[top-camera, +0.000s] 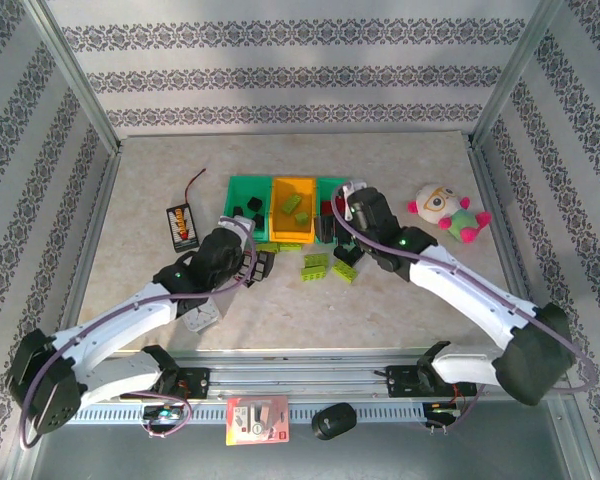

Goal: Sort the legos into containers by color
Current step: Pick up the lego from the center of the table.

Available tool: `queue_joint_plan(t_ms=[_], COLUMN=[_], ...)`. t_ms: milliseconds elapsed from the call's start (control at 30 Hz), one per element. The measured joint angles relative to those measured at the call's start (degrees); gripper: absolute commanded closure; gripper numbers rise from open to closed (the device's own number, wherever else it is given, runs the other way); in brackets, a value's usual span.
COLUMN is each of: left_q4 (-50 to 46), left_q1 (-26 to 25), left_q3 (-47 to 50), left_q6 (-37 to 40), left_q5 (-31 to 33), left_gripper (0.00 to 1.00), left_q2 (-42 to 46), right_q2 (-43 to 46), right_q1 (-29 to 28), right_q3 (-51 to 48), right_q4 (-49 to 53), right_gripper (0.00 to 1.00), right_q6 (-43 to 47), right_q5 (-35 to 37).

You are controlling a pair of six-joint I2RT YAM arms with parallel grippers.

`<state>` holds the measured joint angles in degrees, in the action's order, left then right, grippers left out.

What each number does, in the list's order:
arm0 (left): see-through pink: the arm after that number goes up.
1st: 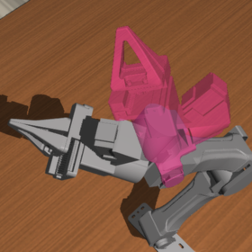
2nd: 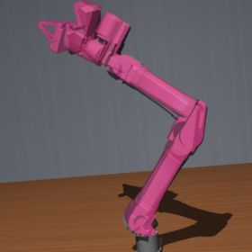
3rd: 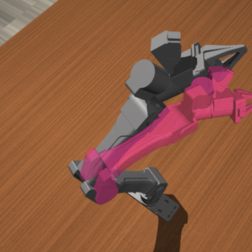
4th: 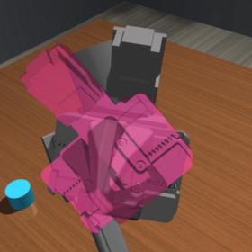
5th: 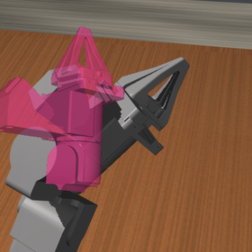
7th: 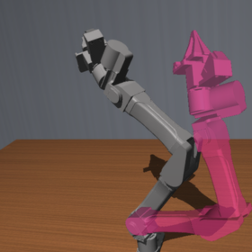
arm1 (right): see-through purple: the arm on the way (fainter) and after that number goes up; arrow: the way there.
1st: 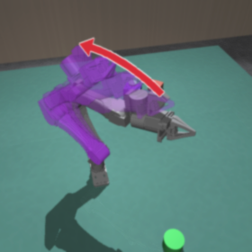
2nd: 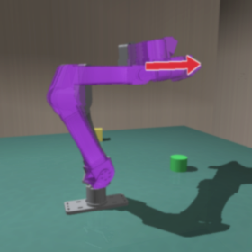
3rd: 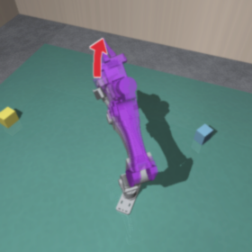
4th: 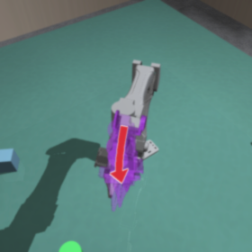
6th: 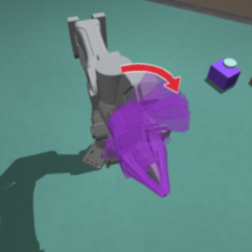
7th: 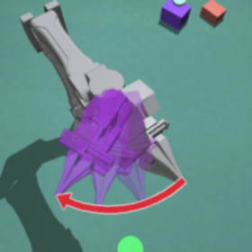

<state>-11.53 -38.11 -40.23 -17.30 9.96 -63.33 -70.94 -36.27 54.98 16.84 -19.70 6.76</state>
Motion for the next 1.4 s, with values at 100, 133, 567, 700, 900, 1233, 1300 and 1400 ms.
queue_joint_plan(t_ms=[100,133,567,700,900,1233,1300,1400], left_q4=[-3.1,-4.5,-16.0,-17.4,-17.6,-19.3,-19.7,-20.3], left_q1=[0.3,0.3,0.3,0.3,0.3,0.3,0.3,0.3], left_q3=[-1.6,-2.3,-9.5,-10.1,-10.1,-11.0,-11.0,-11.0], left_q6=[-5.3,-7.5,-37.1,-46.4,-53.6,-56.8,-56.7,-56.8], left_q5=[1.3,1.7,0.8,0.9,0.7,0.6,0.4,-0.1], left_gripper=[0.02,0.03,0.12,0.19,0.32,0.58,0.60,0.65], left_q2=[-4.8,-6.6,-22.7,-25.1,-27.2,-28.4,-28.1,-26.9], right_q2=[2.5,3.0,3.7,3.5,3.3,2.7,2.3,1.8], right_q1=[-0.3,-0.3,-0.3,-0.3,-0.3,-0.3,-0.3,-0.3], right_q3=[-3.8,-4.9,-8.3,-8.3,-8.7,-9.4,-9.4,-9.4], right_q4=[0.0,0.0,-0.8,-1.0,-1.3,-2.1,-2.4,-2.8], right_gripper=[0.14,0.14,0.13,0.13,0.13,0.13,0.13,0.13], right_q6=[0.0,0.0,-0.9,-0.9,-1.0,-1.1,-1.1,-1.1], right_q5=[-1.1,-1.4,-2.4,-2.4,-2.4,-2.4,-2.4,-2.4])
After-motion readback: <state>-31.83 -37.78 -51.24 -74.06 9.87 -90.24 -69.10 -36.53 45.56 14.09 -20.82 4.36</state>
